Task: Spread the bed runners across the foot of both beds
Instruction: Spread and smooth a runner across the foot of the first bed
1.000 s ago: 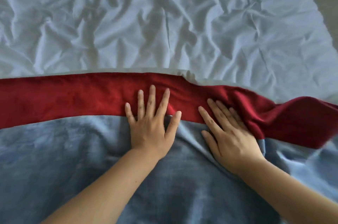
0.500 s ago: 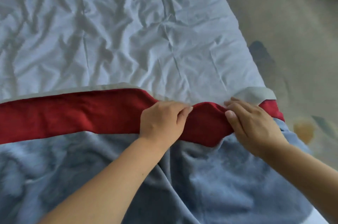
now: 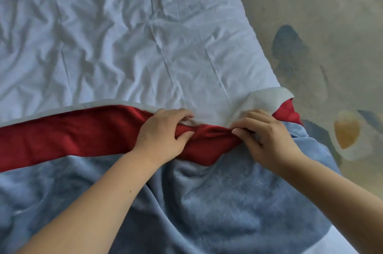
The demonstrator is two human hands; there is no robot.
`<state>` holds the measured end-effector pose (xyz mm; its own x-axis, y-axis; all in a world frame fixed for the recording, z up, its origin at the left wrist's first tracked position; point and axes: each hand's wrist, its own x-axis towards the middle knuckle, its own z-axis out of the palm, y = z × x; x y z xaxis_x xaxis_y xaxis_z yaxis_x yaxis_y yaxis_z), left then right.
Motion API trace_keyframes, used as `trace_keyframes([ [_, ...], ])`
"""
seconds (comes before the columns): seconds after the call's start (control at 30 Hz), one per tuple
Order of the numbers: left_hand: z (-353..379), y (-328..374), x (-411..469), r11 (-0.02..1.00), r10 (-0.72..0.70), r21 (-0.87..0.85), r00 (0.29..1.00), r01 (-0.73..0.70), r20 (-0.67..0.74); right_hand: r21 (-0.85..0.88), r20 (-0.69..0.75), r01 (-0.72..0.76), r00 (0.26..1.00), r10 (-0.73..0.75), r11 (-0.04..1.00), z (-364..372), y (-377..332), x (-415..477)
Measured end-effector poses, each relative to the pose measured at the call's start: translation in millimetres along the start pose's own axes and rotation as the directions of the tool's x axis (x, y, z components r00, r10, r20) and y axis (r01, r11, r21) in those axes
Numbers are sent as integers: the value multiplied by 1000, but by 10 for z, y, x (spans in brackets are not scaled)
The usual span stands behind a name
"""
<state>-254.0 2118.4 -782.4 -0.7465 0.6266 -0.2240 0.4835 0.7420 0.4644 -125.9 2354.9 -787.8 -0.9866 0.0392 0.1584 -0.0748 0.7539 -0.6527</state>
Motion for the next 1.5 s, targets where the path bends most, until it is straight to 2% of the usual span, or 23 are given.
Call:
trace_keyframes([
  [0.07, -111, -57, 46, 995, 44, 88, 999, -44, -1, 61, 108, 24, 994, -31, 998, -101, 14, 108],
  [0.17, -259, -196, 84, 993, 42, 114, 999, -38, -32, 68, 276, 0, 961, -19, 998, -306, 30, 295],
  [0.3, -352, -399, 3, 974, 92, 207, 996, -91, 3, -42, 344, 79, 937, -60, 996, -560, 38, 574],
  [0.4, -383, -510, -40, 964, 65, 262, 997, -50, -50, -93, 419, 107, 906, -58, 990, -694, 53, 746],
  [0.47, -367, -564, -33, 945, 85, 322, 992, -51, -92, -110, 418, 101, 907, -46, 989, -736, 50, 835],
  [0.57, -306, -632, 22, 932, 79, 362, 978, -4, -193, -85, 359, 105, 931, -68, 991, -722, 22, 945],
  [0.67, -293, -755, 100, 951, 34, 307, 970, 44, -242, -206, 270, 67, 963, -9, 976, -683, 21, 1097],
  [0.73, -340, -843, 173, 954, 85, 301, 969, -11, -234, -345, 203, 4, 977, 70, 939, -667, 48, 1246],
  [0.8, -396, -892, 235, 933, 156, 350, 968, -80, -196, -400, 158, -93, 973, 169, 912, -634, 55, 1406],
  [0.83, -443, -901, 267, 932, 154, 355, 968, -75, -199, -407, 129, -142, 969, 211, 902, -616, 47, 1477],
  [0.9, -566, -928, 365, 945, 73, 325, 958, 22, -278, -386, 39, -225, 965, 260, 894, -581, 37, 1571],
  [1.0, -775, -997, 578, 948, 38, 301, 905, 101, -424, -312, -184, -273, 957, 224, 910, -472, 20, 1630],
  [1.07, -798, -1017, 719, 936, -10, 322, 921, 146, -388, -373, -246, -262, 953, 177, 890, -300, -37, 1582],
  [1.17, -543, -949, 676, 905, -100, 356, 930, 232, -353, -460, -89, -235, 972, 219, 856, 85, -127, 1337],
  [1.23, -274, -768, 421, 923, -59, 342, 942, 178, -330, -470, 12, -180, 978, 210, 864, 399, -178, 1015],
  [1.33, 218, -473, -135, 951, -100, 278, 986, 135, -137, -470, 138, -194, 947, 289, 861, 740, -203, 374],
  [1.4, 506, -276, -556, 956, -124, 260, 990, 136, -63, -472, 147, -225, 933, 328, 853, 791, -174, -27],
  [1.5, 833, 20, -1131, 976, -10, 216, 1000, 9, 3, -470, 93, -263, 934, 344, 843, 667, -78, -478],
])
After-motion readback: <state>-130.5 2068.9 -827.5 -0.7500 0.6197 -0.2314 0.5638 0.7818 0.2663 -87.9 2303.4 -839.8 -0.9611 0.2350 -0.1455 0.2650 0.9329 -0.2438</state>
